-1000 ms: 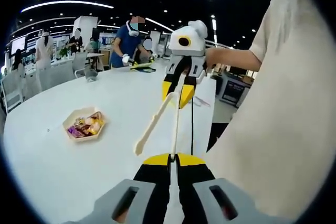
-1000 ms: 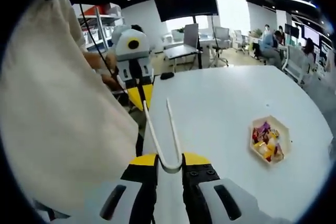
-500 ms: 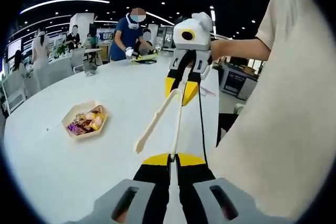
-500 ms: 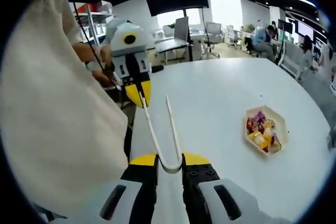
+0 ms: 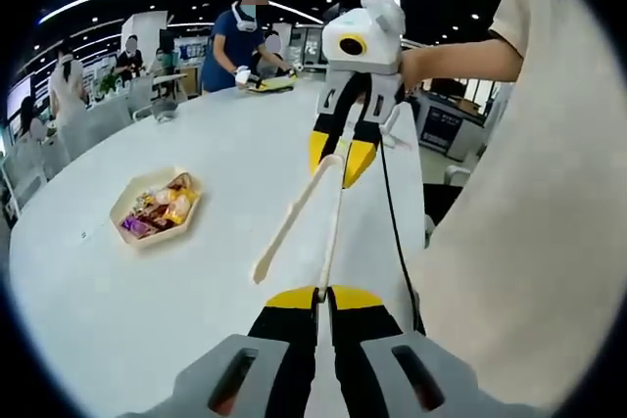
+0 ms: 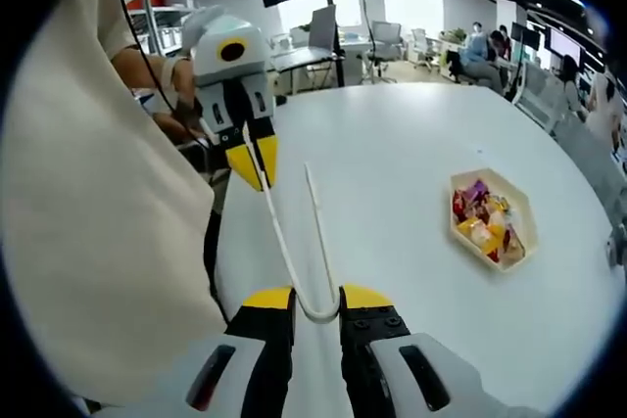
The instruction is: Place the target food into the container with the food tongs after gripping and lifting it, then release it inside without dropping or visibly crushing the food.
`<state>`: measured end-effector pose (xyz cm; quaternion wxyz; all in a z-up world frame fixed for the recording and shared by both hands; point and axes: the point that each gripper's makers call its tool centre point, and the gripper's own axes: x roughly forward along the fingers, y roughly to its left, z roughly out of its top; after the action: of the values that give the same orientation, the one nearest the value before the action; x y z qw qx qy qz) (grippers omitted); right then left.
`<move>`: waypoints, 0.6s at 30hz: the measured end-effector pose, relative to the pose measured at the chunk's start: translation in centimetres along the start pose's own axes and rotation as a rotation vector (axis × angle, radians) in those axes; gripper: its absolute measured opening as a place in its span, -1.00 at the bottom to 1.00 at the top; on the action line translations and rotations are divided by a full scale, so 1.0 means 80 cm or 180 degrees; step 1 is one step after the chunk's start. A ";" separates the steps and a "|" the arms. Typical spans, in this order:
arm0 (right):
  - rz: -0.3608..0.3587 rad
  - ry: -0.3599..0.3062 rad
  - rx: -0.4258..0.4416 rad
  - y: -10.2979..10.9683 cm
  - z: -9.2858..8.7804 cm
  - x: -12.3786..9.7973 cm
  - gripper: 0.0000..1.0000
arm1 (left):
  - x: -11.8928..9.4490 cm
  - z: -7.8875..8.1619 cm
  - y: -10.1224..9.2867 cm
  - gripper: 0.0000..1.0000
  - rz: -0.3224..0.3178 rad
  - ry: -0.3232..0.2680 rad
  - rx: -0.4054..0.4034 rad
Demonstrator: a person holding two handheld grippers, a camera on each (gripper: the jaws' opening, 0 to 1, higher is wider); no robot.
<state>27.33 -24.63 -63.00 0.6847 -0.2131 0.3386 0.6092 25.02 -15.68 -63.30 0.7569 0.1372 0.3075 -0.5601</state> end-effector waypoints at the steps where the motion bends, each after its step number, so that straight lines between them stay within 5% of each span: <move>1: 0.0001 0.0008 0.0008 -0.001 -0.002 0.001 -0.67 | 0.004 -0.004 0.000 -0.97 -0.0006 0.0025 0.0008; 18: -0.0078 0.0156 0.0212 -0.020 -0.033 0.032 -0.66 | 0.036 -0.035 0.021 -0.96 0.0049 0.0237 -0.0046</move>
<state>28.41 -24.94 -66.84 0.6902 -0.2092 0.3728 0.5838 26.27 -15.75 -67.43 0.7502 0.1549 0.3385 -0.5465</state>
